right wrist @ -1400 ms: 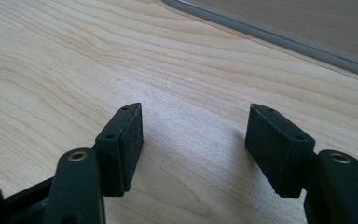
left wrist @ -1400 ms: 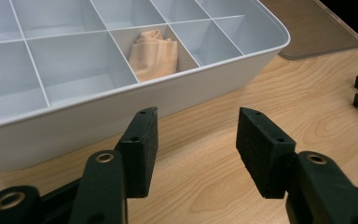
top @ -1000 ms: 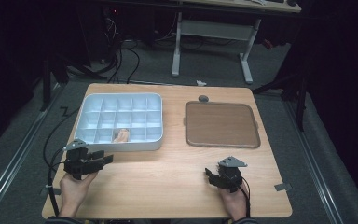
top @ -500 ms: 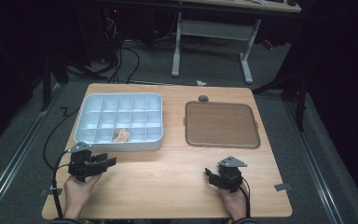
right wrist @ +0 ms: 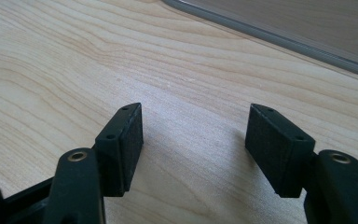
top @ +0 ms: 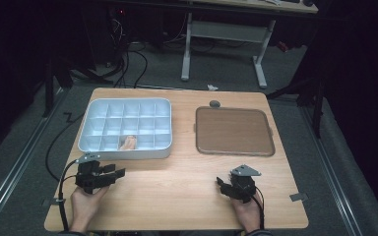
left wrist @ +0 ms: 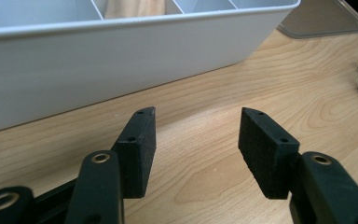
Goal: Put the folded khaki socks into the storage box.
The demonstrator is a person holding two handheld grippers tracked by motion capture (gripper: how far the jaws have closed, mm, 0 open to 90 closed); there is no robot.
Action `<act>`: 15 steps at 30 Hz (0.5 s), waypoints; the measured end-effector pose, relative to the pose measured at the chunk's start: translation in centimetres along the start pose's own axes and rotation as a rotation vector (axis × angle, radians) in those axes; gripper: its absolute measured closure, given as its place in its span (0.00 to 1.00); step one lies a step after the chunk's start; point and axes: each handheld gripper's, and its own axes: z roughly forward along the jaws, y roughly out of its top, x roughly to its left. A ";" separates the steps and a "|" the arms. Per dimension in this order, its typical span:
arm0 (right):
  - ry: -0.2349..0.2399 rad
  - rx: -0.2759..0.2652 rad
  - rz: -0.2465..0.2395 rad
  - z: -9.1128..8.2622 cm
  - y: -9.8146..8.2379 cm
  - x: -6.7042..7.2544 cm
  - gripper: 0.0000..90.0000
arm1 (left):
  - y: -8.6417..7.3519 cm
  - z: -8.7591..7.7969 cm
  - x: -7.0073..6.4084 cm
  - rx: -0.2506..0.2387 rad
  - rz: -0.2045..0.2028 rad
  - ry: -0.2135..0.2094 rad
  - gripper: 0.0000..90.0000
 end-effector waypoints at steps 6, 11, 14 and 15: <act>0.000 0.000 0.000 0.0 0.0 0.0 0.41 | -0.5 0.5 0.0 0.007 -0.003 0.001 0.52; 0.000 0.000 0.000 0.0 0.0 0.0 0.41 | -0.7 0.9 -0.1 0.013 0.006 0.008 0.51; 0.000 0.000 0.000 0.0 0.0 0.0 0.41 | -0.9 1.1 -0.1 0.013 0.002 0.010 0.51; 0.000 0.000 0.000 0.0 0.0 0.0 0.41 | -1.0 1.2 -0.1 0.013 -0.001 0.009 0.50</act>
